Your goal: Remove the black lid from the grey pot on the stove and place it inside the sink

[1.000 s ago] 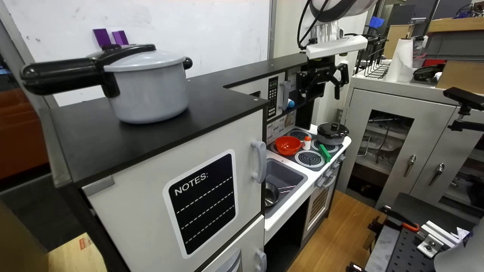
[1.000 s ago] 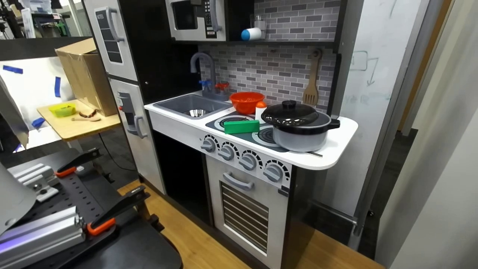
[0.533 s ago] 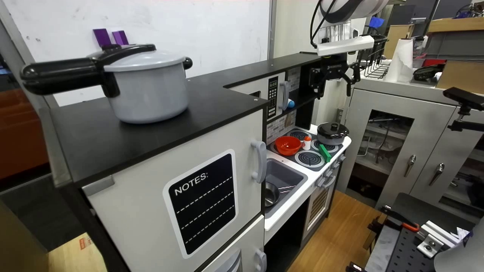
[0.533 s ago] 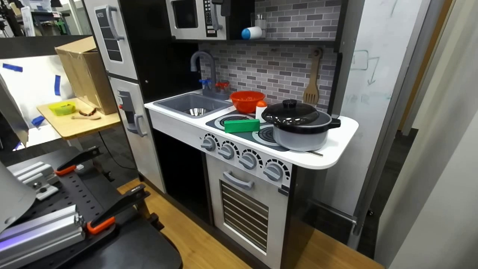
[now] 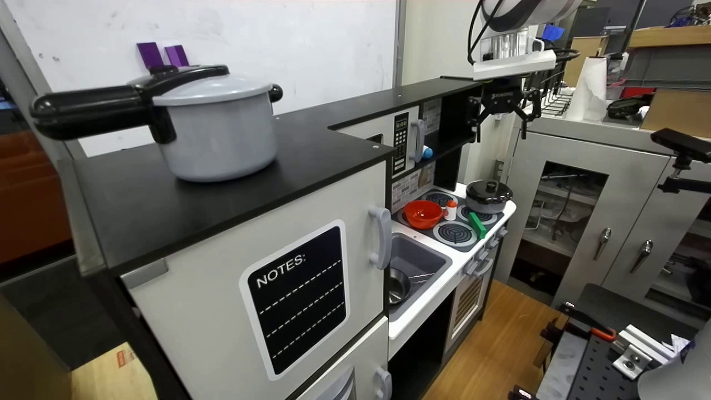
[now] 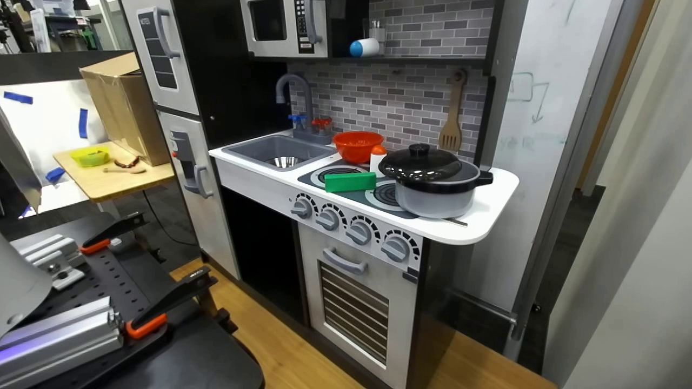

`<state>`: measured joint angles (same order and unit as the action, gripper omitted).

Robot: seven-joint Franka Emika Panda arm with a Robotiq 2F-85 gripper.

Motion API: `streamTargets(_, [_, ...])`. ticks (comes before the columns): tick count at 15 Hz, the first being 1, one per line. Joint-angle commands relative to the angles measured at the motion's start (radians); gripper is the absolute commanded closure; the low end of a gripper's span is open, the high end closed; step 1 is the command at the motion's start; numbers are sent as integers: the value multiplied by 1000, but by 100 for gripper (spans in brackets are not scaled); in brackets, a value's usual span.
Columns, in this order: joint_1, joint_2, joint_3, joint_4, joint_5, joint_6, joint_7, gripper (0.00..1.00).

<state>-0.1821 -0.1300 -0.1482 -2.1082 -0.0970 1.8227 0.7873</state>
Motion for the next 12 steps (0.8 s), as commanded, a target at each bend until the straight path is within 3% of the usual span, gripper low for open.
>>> streamTargets(1, [-4,1,3,2,1,-3,-1,0])
streamTargets(6, [-10,45,-5,33,19,-9,20,0])
streamTargets(12, [-33,201,-63,109,33,53,67,0])
